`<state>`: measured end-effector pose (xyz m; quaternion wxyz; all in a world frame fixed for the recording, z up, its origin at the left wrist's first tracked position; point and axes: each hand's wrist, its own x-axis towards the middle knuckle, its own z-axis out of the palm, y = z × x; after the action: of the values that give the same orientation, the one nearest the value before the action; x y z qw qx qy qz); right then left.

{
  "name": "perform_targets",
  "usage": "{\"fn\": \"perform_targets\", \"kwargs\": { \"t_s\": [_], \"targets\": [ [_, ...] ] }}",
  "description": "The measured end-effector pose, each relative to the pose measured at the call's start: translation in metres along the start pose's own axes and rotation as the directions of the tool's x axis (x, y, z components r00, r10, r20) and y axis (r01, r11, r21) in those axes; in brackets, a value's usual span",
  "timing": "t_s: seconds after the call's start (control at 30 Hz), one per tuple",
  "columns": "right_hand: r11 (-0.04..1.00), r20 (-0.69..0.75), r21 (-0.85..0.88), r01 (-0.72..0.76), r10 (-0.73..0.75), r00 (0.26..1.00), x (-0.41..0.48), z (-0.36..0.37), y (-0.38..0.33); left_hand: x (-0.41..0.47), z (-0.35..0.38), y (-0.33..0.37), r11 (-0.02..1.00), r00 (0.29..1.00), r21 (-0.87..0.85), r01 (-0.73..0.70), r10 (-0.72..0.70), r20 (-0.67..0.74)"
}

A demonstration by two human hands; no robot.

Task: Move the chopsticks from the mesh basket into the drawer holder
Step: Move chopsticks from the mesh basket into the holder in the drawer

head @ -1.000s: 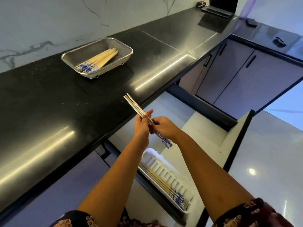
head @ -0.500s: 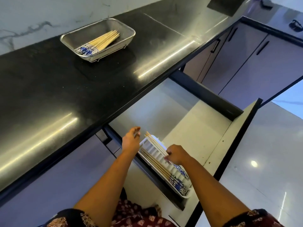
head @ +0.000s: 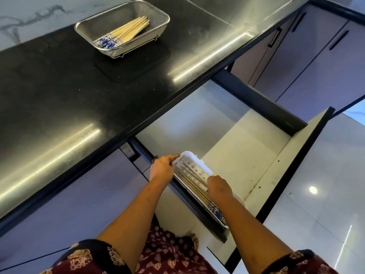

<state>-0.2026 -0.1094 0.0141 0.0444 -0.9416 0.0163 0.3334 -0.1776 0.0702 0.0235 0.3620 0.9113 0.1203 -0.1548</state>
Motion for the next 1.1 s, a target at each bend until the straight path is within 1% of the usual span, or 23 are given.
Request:
{"fn": "perform_targets", "kwargs": {
  "t_s": [0.1,0.27,0.43,0.77,1.1],
  "targets": [
    [1.0,-0.006,-0.015,0.006,-0.006,1.0,0.001,0.001,-0.001,0.002,0.0,0.0,1.0,1.0,0.009,0.0,0.0,-0.006],
    [0.998,-0.008,-0.057,0.016,-0.016,1.0,0.001,0.004,-0.004,0.004,-0.003,-0.002,1.0,1.0,-0.015,-0.006,0.006,0.029],
    [0.993,-0.047,-0.112,0.029,-0.034,0.998,0.0,0.006,-0.006,0.009,-0.003,-0.006,1.0,0.998,-0.027,0.011,-0.01,0.055],
    [0.99,-0.111,-0.13,0.048,-0.062,0.992,0.001,0.004,-0.011,0.015,-0.002,-0.011,0.997,0.995,-0.069,0.038,-0.032,0.094],
    [0.967,-0.088,-0.245,0.071,-0.095,0.992,-0.002,0.009,-0.005,0.018,-0.002,-0.011,0.998,0.993,-0.055,0.029,-0.023,0.112]
  ]
}}
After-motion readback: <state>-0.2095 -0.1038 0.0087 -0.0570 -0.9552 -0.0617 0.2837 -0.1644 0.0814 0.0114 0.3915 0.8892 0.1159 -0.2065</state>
